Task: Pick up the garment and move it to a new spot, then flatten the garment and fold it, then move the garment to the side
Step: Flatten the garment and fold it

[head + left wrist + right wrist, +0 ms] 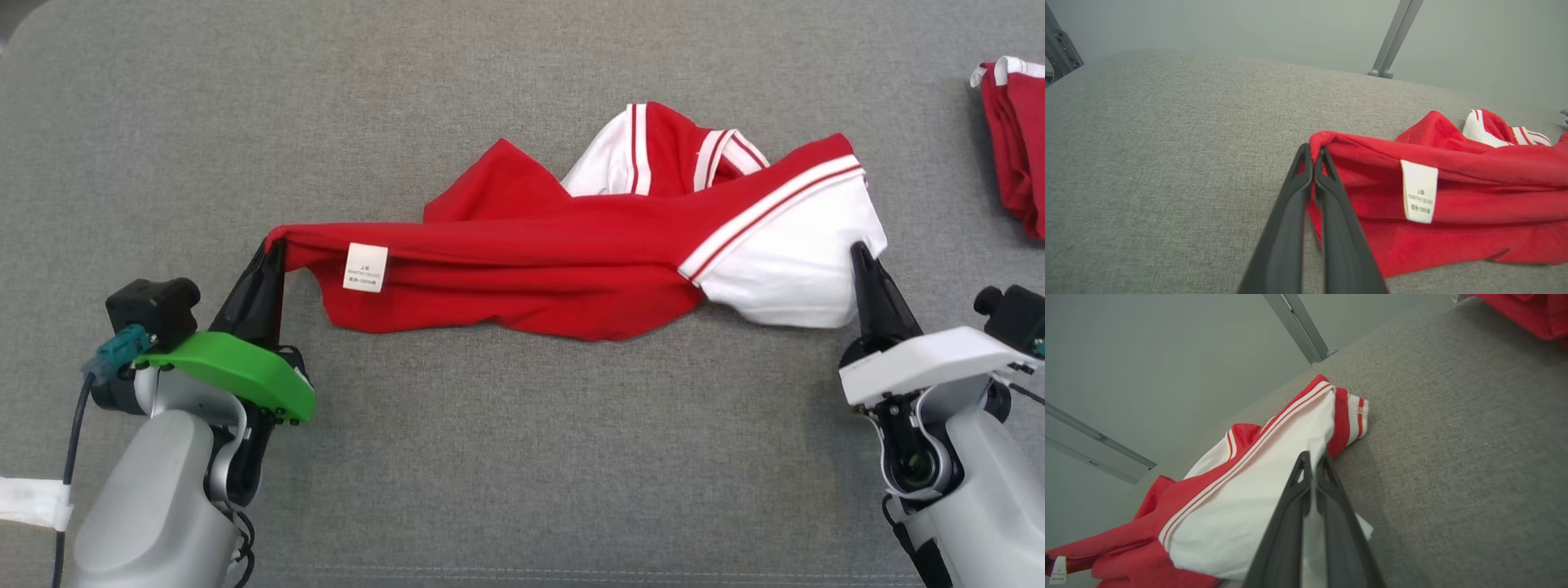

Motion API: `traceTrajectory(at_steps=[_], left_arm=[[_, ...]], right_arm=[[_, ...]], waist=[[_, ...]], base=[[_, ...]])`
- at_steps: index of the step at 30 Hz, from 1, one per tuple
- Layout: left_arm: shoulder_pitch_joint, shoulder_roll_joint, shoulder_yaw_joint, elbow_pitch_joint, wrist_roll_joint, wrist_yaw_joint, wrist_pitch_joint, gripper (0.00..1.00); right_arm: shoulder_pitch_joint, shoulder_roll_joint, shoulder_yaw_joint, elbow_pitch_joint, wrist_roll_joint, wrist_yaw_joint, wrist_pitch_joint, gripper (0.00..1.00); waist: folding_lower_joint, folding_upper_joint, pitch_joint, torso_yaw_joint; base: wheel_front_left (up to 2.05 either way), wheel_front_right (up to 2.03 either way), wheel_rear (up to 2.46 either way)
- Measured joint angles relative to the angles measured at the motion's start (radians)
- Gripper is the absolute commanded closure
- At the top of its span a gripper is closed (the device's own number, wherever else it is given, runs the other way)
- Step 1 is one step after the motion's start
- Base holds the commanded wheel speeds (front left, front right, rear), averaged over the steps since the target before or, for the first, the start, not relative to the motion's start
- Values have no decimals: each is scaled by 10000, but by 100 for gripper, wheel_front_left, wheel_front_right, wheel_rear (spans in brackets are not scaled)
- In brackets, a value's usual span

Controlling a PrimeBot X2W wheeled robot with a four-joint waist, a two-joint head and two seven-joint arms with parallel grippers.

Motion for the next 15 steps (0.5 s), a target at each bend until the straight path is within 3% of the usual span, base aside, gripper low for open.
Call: traceTrajectory(at_steps=[9,15], left_arm=[[1293,199,-75,-671,-10,-127,-142,100],[2098,109,-270,-589,-69,-201,-140,100]], right_arm=[[1029,-92,-247,-288,433,-8,161,100],[1552,-111,107,-364,479,-13,623,100]], waist=[[0,0,-386,120],[0,0,-464,227]], base=[[0,0,0],[0,0,0]])
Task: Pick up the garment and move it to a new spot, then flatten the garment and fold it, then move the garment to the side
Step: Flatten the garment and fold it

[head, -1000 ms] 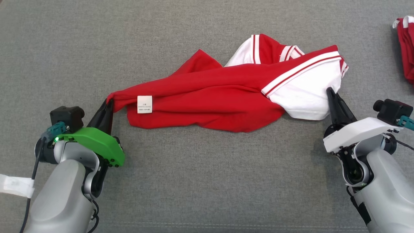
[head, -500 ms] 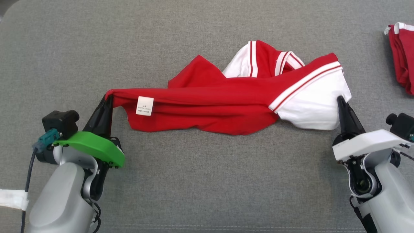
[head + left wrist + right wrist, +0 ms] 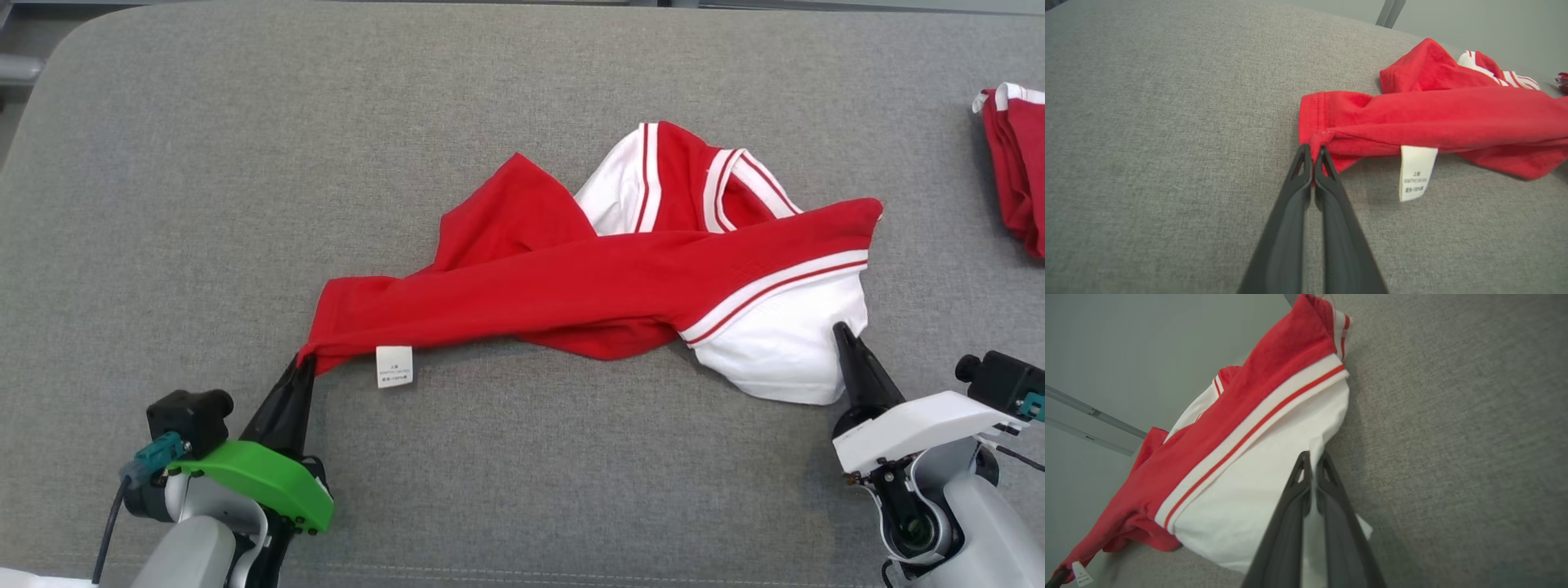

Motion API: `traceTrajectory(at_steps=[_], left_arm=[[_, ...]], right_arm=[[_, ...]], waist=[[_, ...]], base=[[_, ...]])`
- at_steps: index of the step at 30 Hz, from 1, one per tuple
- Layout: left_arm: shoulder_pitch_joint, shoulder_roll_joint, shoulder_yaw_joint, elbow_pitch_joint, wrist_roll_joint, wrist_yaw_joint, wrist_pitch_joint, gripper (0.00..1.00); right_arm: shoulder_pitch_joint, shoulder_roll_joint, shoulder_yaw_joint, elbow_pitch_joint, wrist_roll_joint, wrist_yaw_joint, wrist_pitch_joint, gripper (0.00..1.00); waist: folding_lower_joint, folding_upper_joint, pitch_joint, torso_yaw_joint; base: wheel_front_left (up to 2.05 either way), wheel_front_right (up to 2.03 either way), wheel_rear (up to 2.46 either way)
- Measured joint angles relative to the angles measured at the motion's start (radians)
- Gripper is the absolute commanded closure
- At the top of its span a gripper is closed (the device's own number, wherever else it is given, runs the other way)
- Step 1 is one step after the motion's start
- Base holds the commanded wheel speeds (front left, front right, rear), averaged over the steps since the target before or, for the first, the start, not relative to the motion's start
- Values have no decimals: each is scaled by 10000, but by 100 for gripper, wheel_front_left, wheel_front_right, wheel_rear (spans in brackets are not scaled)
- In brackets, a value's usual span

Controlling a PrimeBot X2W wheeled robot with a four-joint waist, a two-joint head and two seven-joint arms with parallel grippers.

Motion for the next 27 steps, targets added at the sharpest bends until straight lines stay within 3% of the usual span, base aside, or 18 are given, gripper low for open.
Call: traceTrajectory(at_steps=[12,17,21,25,27], left_arm=[[183,215,510,-495,-130,4,-176,100],[426,282,140,-395,-84,-96,-173,100],[778,238,-196,-125,-81,-184,-59,100],[815,228,-242,0,-81,-192,19,83],[813,234,-236,8,-81,-190,17,60]], right_arm=[[27,-36,-610,-1340,878,-31,418,100],[587,-583,-150,-1001,345,-382,1028,100],[916,-639,209,-813,48,-523,1298,100],[932,-616,336,-886,-82,-545,1335,100],[916,-617,372,-999,-228,-564,1331,96]], waist=[[0,0,-69,-99],[0,0,-60,-120],[0,0,-40,-109],[0,0,-20,-111],[0,0,-15,-121]], base=[[0,0,0],[0,0,0],[0,0,0],[0,0,0],[0,0,0]])
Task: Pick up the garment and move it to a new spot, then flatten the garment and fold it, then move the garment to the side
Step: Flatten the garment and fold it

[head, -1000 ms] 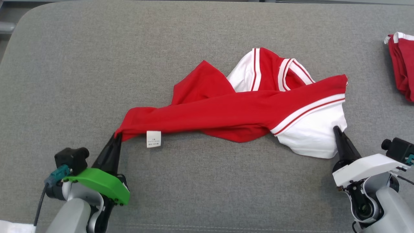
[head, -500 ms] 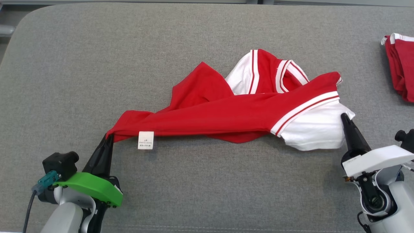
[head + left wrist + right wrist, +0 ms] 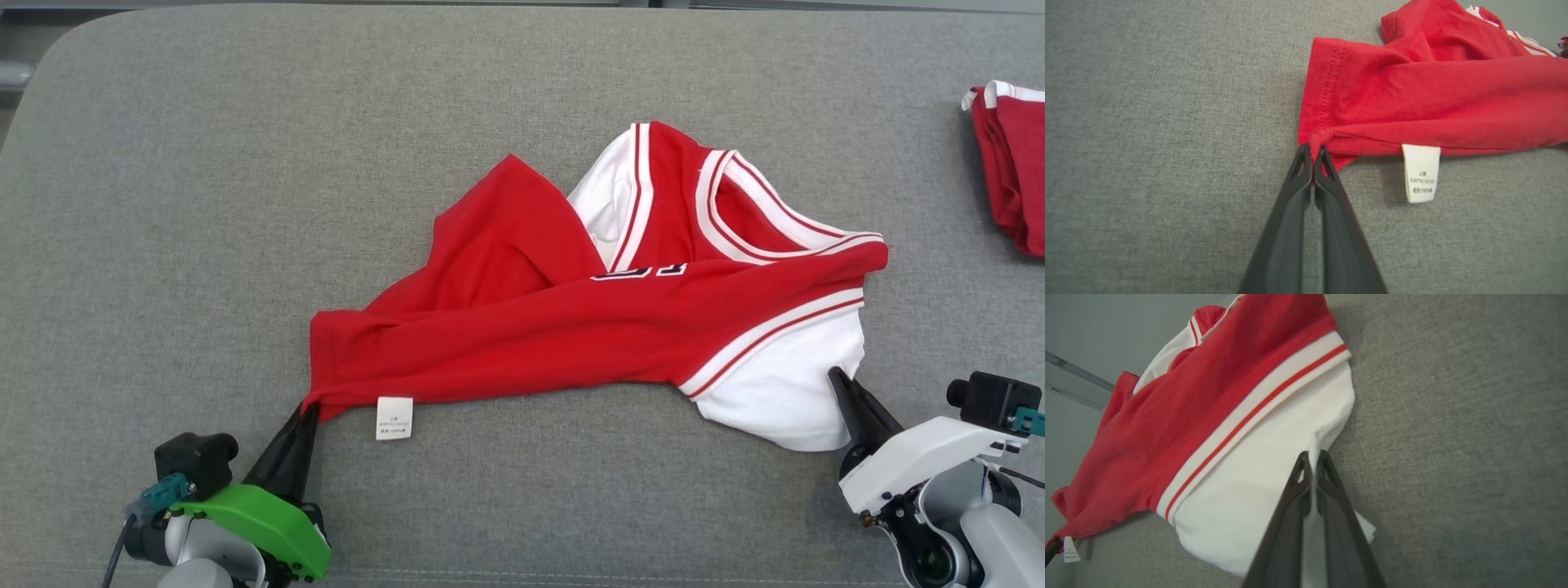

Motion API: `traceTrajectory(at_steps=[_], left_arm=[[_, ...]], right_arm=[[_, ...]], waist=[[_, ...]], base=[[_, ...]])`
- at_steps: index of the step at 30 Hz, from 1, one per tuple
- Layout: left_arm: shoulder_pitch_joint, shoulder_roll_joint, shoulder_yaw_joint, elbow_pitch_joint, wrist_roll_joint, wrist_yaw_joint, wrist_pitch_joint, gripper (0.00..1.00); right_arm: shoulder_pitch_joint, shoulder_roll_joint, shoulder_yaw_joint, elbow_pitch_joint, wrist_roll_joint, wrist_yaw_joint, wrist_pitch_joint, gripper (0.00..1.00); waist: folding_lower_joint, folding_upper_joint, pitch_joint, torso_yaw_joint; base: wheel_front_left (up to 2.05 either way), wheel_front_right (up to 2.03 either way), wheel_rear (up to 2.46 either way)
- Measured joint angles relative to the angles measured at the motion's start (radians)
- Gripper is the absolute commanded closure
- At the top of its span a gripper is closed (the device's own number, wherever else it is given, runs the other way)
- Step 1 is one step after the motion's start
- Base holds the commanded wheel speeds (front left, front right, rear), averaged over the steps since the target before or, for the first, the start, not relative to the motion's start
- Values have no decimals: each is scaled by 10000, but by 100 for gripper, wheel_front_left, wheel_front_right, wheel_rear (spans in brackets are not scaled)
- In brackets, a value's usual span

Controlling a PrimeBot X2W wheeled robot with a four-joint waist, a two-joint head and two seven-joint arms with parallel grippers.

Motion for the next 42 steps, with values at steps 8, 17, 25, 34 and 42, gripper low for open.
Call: traceTrajectory(at_steps=[8,17,25,34,42], left_arm=[[-9,56,54,2,13,0,-2,0],[35,159,493,-372,10,268,-23,0],[580,157,965,-1026,-21,660,-190,0],[1020,265,1258,-1649,79,988,-226,0],[1987,263,1513,-1693,295,1266,-280,0]], right_arm=[[-215,-117,21,-397,-453,-140,-255,0],[-170,-729,-188,-729,-1459,-568,-988,0],[255,-1126,-370,-991,-2355,-857,-1691,0],[699,-1465,-487,-1016,-3122,-1024,-2080,0],[1384,-1492,-165,-968,-3827,-1076,-2359,0]], waist=[[0,-1,-49,-43],[0,0,-302,-33],[0,0,-766,-33],[0,0,-1371,-211],[0,0,-1858,-485]], base=[[0,0,0],[0,0,0],[0,0,0],[0,0,0],[0,0,0]])
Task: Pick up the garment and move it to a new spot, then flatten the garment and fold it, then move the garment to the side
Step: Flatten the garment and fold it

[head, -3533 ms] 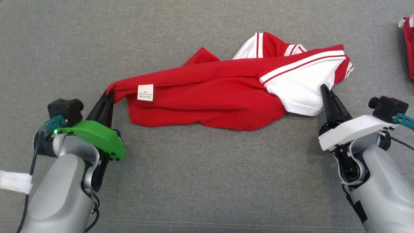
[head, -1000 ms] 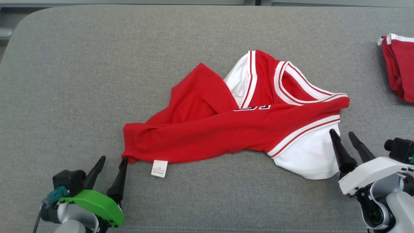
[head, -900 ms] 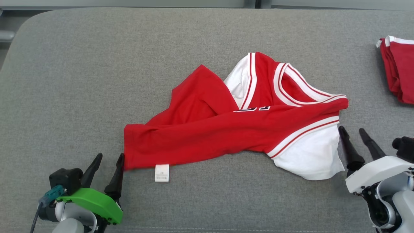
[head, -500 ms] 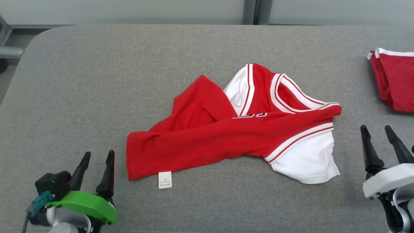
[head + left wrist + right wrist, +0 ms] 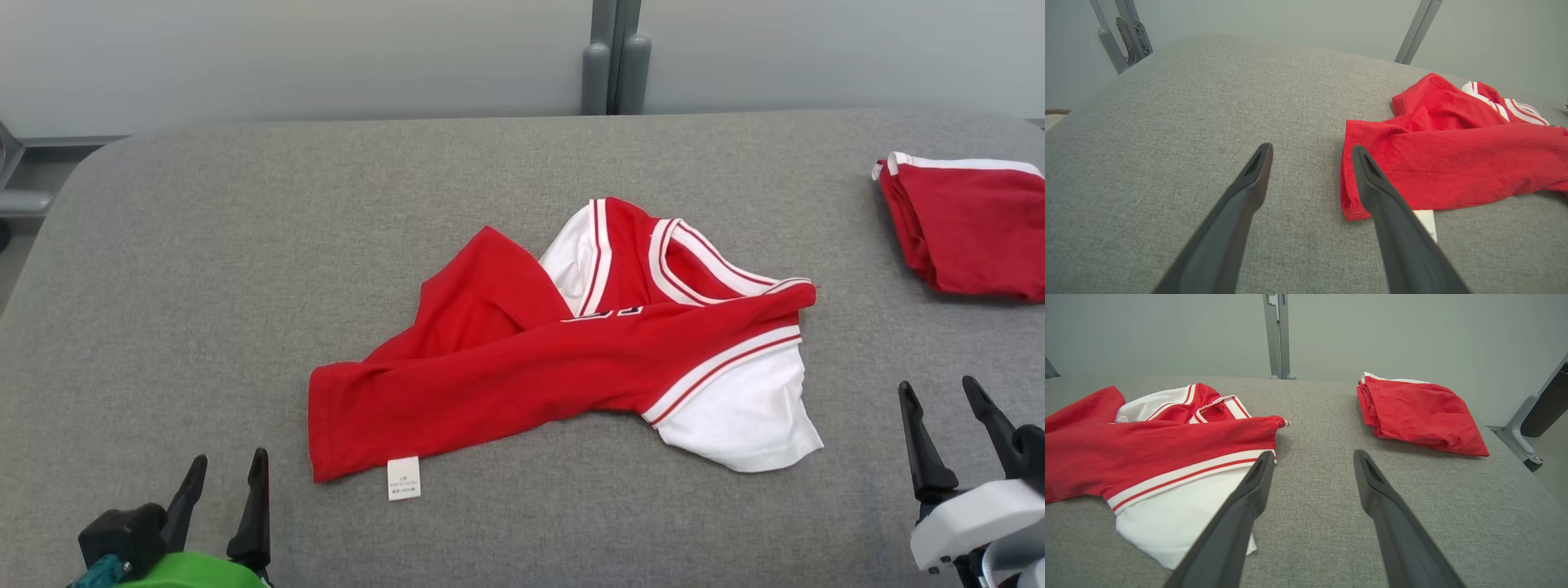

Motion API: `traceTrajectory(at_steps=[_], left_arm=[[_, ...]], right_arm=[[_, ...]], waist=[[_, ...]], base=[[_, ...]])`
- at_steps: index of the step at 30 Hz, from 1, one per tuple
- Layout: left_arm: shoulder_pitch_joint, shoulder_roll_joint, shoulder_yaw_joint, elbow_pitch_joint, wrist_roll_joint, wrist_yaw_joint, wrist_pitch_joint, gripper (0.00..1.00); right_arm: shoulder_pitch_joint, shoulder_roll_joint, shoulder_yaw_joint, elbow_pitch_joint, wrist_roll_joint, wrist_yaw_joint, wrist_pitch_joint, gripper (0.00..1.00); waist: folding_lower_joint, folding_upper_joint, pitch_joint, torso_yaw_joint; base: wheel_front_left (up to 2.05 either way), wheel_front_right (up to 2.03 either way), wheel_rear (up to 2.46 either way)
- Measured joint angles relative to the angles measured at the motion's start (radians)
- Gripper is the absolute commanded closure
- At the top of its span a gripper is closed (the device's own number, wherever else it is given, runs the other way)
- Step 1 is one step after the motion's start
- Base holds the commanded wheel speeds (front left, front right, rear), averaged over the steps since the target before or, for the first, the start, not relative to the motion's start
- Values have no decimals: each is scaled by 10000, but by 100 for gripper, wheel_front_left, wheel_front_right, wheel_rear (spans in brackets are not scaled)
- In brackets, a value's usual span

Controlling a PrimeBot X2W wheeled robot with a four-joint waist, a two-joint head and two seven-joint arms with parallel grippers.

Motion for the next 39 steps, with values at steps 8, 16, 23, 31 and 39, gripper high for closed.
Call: traceTrajectory(at_steps=[8,16,23,31,39], left_arm=[[702,-61,219,-431,186,81,-2,0],[873,-67,259,-782,405,-67,-2,0],[873,-242,151,-930,614,-209,-4,0],[883,-330,324,-961,679,-291,-4,0],[918,-408,380,-963,690,-374,-4,0]], right_arm=[[860,370,-75,8,-151,-52,-134,0],[895,464,98,0,-431,-119,-136,0],[886,602,301,-31,-554,-117,-178,0],[886,642,324,-33,-585,-115,-221,0],[886,688,328,-33,-619,-115,-222,0]], waist=[[0,0,-400,-38],[0,0,-383,4],[0,0,-373,109],[0,0,-321,141],[0,0,-255,169]], base=[[0,0,0],[0,0,0],[0,0,0],[0,0,0],[0,0,0]])
